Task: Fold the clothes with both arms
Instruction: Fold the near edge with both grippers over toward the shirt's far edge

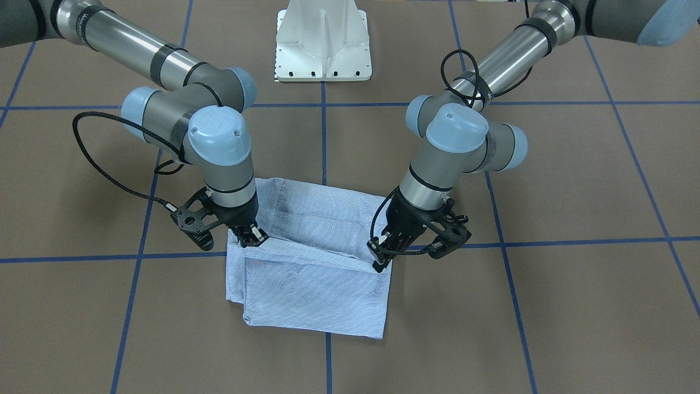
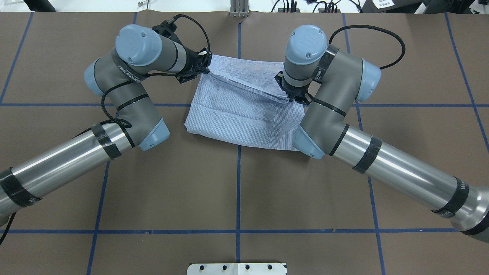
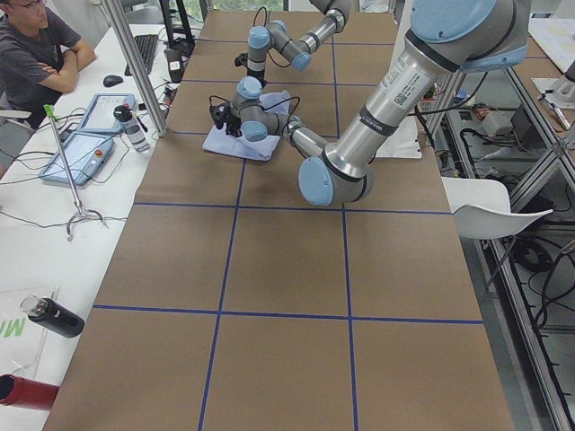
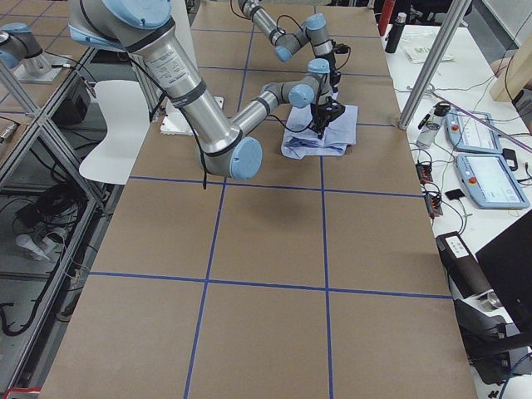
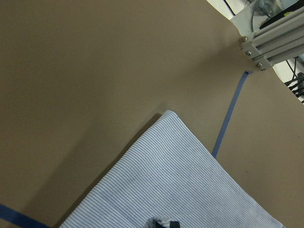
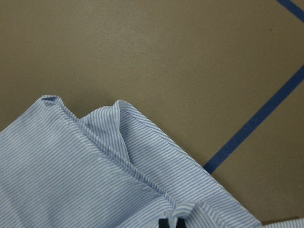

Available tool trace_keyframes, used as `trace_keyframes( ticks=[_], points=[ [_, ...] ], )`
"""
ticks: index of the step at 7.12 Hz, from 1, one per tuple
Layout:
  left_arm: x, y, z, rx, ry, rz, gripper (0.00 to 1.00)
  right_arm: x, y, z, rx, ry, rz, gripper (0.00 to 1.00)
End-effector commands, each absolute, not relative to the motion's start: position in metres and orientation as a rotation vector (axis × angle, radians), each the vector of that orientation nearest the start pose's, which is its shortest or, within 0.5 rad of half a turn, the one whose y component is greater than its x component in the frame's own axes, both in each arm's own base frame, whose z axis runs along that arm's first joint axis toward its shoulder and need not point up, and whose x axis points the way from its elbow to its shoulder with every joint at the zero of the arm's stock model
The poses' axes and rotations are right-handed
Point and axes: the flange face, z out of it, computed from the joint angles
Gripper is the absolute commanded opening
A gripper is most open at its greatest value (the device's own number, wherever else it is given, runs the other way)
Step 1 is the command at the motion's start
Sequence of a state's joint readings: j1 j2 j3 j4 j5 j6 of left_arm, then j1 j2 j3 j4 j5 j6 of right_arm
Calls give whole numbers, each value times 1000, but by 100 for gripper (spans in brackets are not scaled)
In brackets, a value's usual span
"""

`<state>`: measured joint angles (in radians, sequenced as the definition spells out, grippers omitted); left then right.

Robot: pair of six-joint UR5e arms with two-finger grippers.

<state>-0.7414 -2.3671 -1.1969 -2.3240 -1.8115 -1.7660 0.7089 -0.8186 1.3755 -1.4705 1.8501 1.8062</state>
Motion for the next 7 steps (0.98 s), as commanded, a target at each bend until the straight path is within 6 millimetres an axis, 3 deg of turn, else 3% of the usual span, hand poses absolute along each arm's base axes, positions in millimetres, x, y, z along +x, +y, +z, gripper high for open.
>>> trace_keyframes(
  ticks=[1,2,3,4,5,6,7],
  points=[
    [522,-626,259,117,1208,-680,0,-510,-587,290,-101,-709,795,0],
    [524,-629,268,121,1197,-681,0,-516,-598,286,-101,-697,789,77],
    [521,-634,268,163,1192,-668,49,-518,-617,273,-111,-695,787,100],
    [507,-646,271,194,1182,-661,69,-489,-640,263,-149,-730,758,100],
    [497,-654,270,205,1182,-667,77,-479,-647,262,-156,-742,744,100],
    [486,-661,268,214,1185,-675,78,-472,-652,262,-154,-743,744,100],
    [464,-670,268,209,1193,-635,78,-451,-664,266,-162,-758,705,100]
  ],
)
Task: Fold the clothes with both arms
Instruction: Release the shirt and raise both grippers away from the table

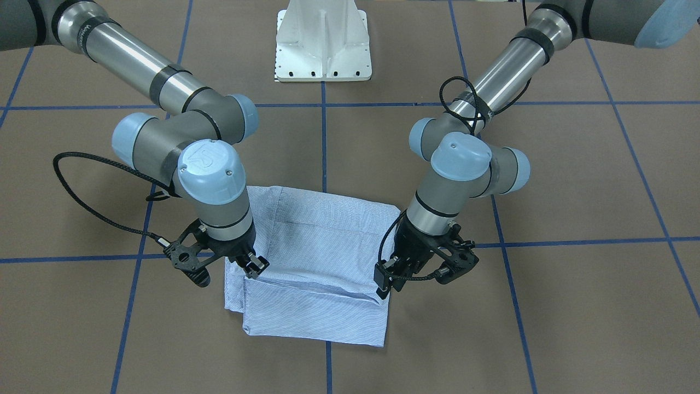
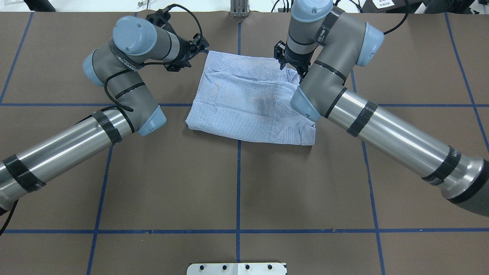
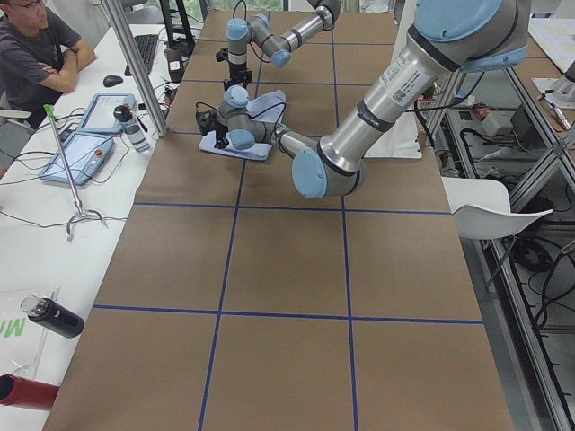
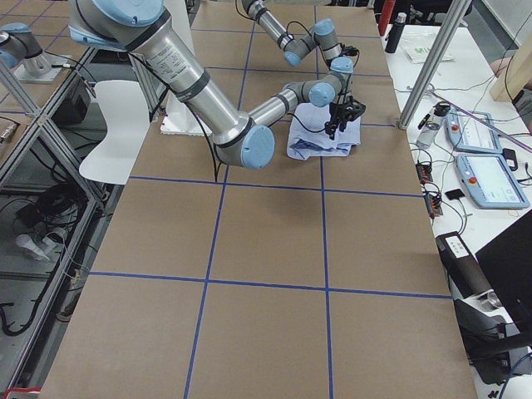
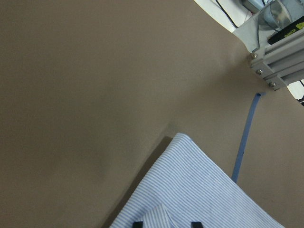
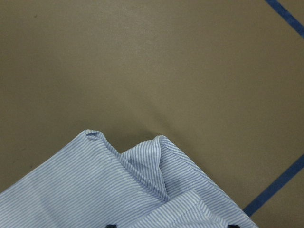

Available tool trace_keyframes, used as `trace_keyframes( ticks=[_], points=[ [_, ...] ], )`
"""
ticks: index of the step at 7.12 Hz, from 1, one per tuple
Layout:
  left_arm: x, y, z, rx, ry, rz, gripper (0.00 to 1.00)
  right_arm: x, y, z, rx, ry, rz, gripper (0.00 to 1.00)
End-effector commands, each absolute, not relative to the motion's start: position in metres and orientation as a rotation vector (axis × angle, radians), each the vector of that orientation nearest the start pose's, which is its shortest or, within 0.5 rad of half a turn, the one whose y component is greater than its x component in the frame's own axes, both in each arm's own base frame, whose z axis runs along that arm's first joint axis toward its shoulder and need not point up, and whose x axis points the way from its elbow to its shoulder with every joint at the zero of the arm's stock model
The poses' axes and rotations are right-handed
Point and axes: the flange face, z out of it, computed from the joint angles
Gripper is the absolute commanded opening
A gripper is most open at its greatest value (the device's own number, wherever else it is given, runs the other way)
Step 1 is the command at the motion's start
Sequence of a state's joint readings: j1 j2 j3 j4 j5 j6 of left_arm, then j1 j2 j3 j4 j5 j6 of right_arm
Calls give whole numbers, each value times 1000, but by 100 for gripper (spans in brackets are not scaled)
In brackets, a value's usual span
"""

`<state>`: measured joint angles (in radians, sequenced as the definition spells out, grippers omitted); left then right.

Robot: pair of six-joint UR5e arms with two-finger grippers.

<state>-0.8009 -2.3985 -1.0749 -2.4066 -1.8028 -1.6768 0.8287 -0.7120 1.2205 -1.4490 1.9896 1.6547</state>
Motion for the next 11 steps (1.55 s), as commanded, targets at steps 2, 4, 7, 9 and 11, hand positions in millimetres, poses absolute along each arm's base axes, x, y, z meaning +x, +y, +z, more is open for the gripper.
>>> trace_keyframes(
  ticks=[2,4,7,9,11],
  points=[
    [404,-650,304,244,1194,-453,78,-426,-671,279,-157,-767,668,100],
    [308,-623,371,406,1109,-218,77,-360,-635,344,-49,-777,455,100],
    [158,-603,490,536,938,96,77,-237,-616,432,-1,-773,264,100],
    [73,-576,556,588,828,201,77,-143,-599,508,-5,-785,157,100],
    [12,-542,610,624,722,299,77,-75,-563,571,27,-760,44,100]
  ],
)
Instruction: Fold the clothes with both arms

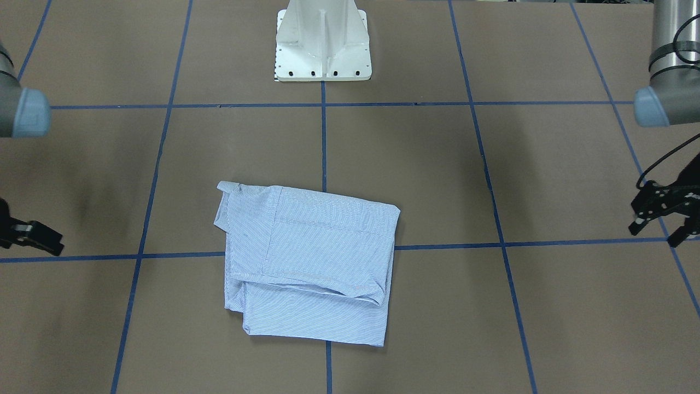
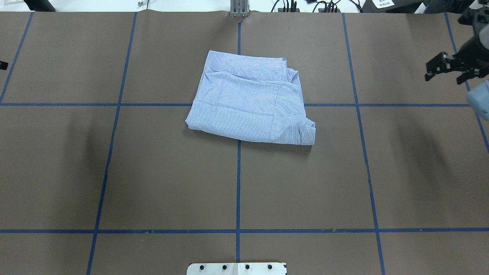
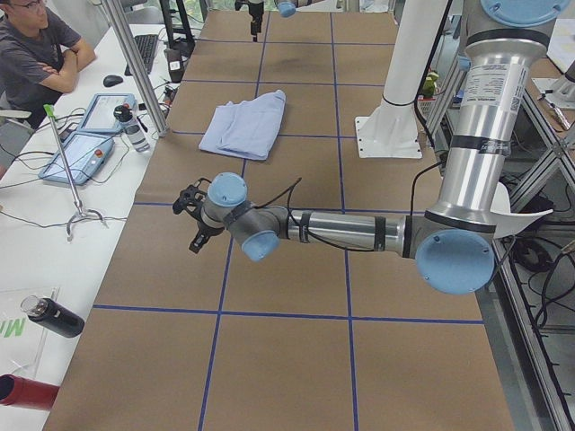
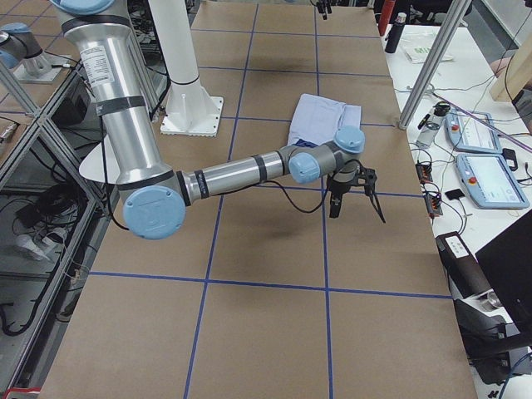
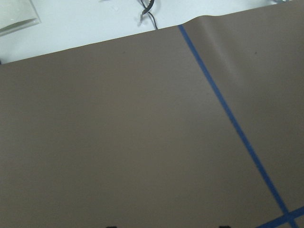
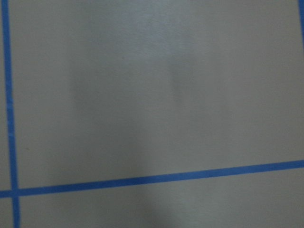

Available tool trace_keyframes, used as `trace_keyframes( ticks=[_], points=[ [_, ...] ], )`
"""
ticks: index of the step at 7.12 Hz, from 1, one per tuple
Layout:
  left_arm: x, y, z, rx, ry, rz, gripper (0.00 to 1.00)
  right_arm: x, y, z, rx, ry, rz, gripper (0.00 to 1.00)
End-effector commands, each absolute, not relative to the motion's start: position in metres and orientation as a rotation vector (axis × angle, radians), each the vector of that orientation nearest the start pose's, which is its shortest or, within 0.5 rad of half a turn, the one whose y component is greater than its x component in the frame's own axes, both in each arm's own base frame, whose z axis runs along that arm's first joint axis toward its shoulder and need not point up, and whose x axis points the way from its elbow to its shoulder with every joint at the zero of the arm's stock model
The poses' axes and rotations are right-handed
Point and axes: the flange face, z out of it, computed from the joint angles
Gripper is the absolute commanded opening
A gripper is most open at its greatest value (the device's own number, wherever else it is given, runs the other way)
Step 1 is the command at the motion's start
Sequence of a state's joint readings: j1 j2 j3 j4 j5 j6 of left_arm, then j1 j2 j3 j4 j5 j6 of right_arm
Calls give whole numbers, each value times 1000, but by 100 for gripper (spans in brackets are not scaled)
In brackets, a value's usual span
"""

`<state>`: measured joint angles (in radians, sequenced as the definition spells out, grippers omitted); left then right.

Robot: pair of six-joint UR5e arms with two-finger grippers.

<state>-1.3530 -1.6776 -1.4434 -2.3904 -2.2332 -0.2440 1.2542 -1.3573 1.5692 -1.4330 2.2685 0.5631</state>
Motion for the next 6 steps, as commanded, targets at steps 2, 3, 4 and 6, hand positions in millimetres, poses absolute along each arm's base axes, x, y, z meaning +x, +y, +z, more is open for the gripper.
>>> trace_keyframes(
  ticks=[2,3,4,6],
  points=[
    [-28,-518,632,617,733,327,81,-43,-535,605,23,-773,-6,100],
    [-39,-515,640,600,744,338,96,-36,-509,601,57,-775,-30,100],
    [-41,-514,644,592,732,360,98,-32,-489,601,59,-779,-32,100],
    [-55,-515,648,546,729,316,98,-27,-467,589,79,-783,-38,100]
  ],
)
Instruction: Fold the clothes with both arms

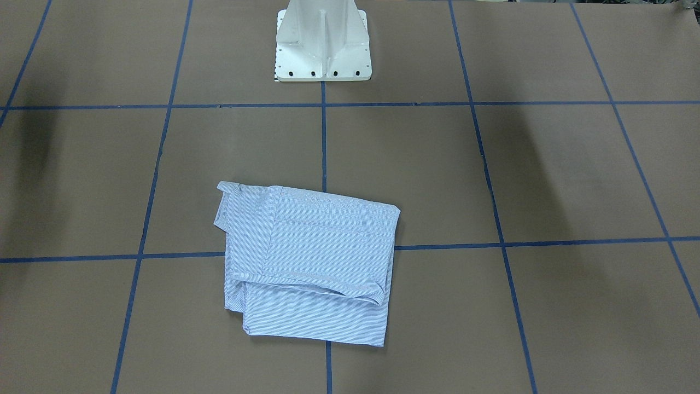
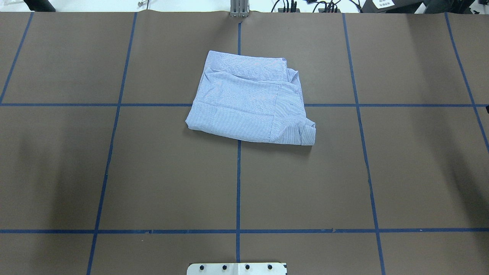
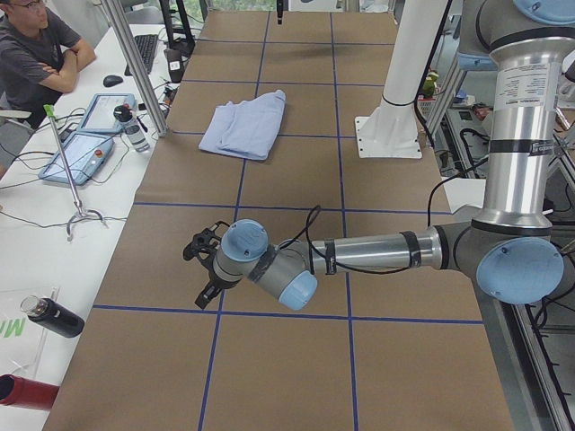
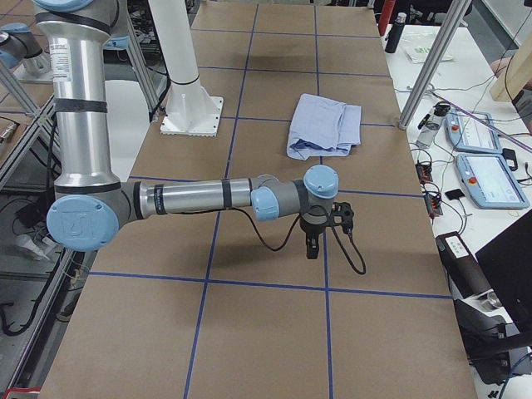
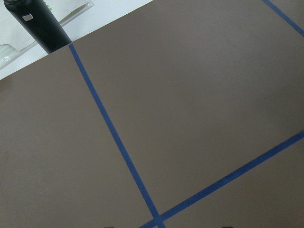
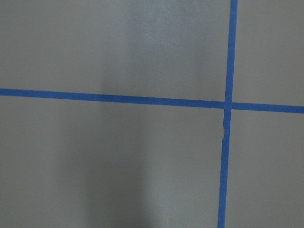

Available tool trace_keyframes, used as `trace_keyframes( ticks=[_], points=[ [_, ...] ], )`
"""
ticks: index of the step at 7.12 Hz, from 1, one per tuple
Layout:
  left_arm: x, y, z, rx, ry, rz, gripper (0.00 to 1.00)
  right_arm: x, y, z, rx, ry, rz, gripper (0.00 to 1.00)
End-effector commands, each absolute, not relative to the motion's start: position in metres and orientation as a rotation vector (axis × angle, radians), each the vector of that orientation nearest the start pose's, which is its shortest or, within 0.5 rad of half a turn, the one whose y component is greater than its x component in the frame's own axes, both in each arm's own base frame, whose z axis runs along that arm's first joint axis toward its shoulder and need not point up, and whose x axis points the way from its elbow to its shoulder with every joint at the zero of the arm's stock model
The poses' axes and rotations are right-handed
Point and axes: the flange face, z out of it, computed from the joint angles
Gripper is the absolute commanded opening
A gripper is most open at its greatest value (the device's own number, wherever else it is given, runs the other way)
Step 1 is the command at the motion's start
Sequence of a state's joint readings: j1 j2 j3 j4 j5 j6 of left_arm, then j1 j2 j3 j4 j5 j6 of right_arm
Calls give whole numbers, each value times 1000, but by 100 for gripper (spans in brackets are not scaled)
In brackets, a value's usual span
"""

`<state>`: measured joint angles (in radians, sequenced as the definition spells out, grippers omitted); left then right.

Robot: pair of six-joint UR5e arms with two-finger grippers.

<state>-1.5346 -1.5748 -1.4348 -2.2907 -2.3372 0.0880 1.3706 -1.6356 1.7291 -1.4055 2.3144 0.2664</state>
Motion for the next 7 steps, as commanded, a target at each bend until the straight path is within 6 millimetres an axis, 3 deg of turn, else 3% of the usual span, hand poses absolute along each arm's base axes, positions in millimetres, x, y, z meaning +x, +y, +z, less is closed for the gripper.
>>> trace_keyframes(
  ticks=[1,3,5,7],
  points=[
    [-55,-514,646,543,731,314,99,-27,-465,578,91,-785,-42,100],
    [-55,-506,648,530,736,303,99,-24,-465,583,88,-768,-27,100],
    [-54,-521,606,382,750,244,99,-21,-466,583,85,-781,-17,100],
    [-55,-513,619,340,753,227,99,-22,-466,579,88,-786,-20,100]
  ],
)
